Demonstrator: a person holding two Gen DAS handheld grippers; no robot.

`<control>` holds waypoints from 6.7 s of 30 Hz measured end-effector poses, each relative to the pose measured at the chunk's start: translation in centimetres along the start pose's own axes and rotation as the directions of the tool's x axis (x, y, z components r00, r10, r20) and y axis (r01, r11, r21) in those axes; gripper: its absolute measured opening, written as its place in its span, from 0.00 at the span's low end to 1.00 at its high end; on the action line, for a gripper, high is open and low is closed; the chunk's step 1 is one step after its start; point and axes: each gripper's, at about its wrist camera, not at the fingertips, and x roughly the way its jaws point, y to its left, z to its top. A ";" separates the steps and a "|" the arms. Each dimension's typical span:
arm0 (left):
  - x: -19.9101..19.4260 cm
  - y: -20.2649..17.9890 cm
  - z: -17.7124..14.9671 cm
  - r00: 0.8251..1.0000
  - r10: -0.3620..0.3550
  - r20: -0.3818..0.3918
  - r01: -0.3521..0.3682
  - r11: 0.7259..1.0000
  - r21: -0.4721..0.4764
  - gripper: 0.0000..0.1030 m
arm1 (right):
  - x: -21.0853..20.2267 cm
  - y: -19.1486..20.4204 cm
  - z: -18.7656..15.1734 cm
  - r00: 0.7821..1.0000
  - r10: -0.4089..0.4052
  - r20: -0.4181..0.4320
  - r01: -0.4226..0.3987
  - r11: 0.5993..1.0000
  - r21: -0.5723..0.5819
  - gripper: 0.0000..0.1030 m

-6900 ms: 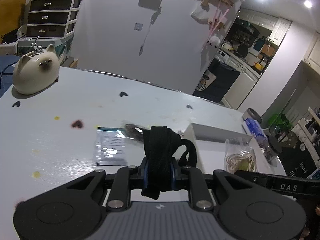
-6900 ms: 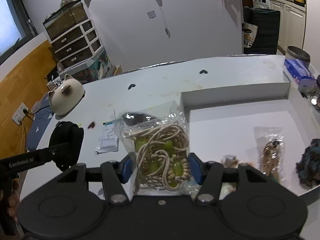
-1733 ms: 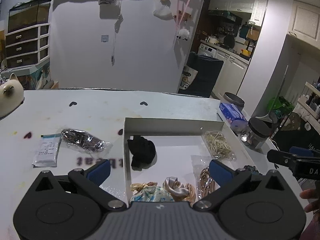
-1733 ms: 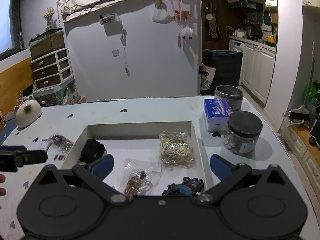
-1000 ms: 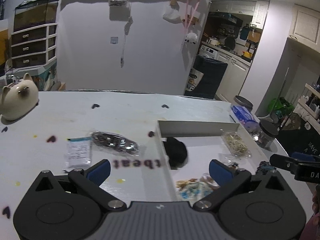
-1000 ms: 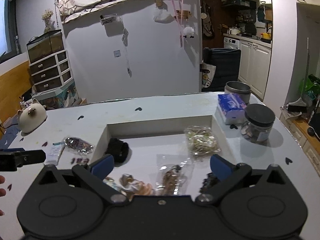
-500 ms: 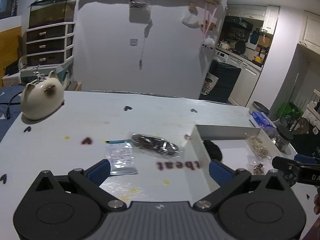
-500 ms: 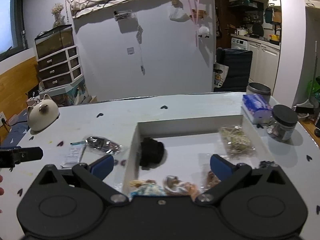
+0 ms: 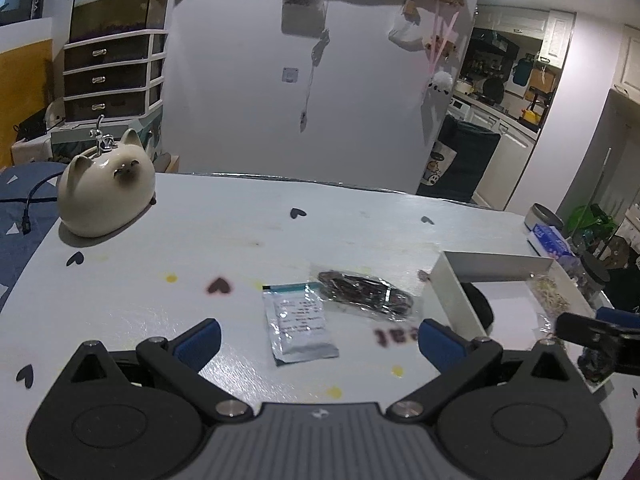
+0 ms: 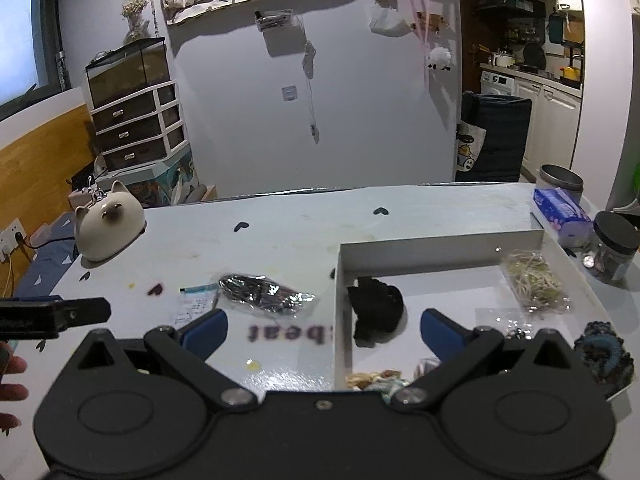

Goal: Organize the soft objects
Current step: 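Lift both tools out of the tray and move back over the remaining table items, then grasp the white printed packet with the left gripper while the right grasps the bagged dark cable, then lift the white packet and bagged cable and carry both over the tray, then lower the white packet into the tray and open the left gripper while the right releases the cable bag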

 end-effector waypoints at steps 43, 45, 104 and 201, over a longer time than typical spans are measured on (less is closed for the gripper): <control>15.4 2.8 -0.7 0.980 0.067 -0.188 -0.047 0.993 0.106 0.63 | 20.8 6.5 7.1 0.965 0.062 -0.253 -0.109 0.978 -0.179 0.35; 14.8 3.5 -0.9 0.978 0.066 -0.195 -0.046 0.994 0.104 0.63 | 22.4 7.1 6.5 0.958 0.044 -0.284 -0.106 0.972 -0.209 0.35; 8.7 6.9 -1.2 0.975 0.082 -0.205 -0.089 0.996 -0.023 0.46 | 17.1 10.1 0.8 0.907 0.149 -0.393 -0.251 0.942 -0.222 0.34; 23.3 -23.8 2.3 0.827 -0.042 -0.560 0.281 0.895 0.347 0.56 | 13.6 -18.1 4.9 0.942 0.082 -0.324 0.007 0.965 0.263 0.35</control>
